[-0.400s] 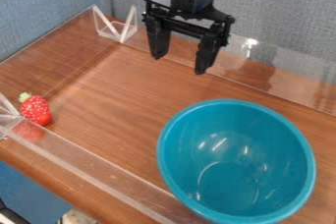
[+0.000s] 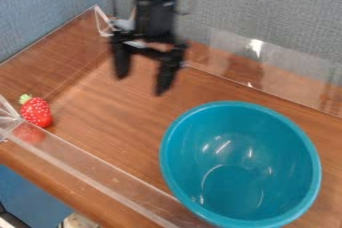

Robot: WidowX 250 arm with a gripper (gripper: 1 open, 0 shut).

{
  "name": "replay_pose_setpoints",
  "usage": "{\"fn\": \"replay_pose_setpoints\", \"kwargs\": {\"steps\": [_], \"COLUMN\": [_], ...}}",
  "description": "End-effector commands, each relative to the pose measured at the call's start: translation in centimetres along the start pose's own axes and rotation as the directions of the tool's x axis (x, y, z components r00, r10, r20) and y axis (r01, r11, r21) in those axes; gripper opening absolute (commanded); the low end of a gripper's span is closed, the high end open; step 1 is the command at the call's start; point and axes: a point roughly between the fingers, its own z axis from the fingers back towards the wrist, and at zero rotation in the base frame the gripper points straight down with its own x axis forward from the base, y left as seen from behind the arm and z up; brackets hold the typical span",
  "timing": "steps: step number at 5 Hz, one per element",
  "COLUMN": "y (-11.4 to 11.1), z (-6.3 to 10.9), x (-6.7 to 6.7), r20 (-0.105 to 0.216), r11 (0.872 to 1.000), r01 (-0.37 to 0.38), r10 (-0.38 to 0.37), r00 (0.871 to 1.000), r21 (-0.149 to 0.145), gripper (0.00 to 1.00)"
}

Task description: Put the strawberry in the blue bowl

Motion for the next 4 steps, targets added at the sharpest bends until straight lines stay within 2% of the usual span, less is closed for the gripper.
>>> {"fn": "replay_pose_setpoints", "kwargs": {"steps": [1, 2, 3, 4], "y": [4.2, 7.4, 9.4, 11.1], "z": [-0.2, -1.2, -1.9, -2.9], "x": [-2.2, -3.7, -4.3, -4.4], "r20": [0.053, 0.088, 0.112, 0.119], "r11": [0.999, 0.998, 0.997, 0.995], "r01": [0.022, 0.030, 0.016, -0.013], "r10": [-0.024, -0.035, -0.025, 0.001], "r00": [0.998, 0.996, 0.993, 0.993], "r21": [0.031, 0.061, 0.080, 0.096], "gripper": [1.00, 1.00, 1.00, 1.00]}}
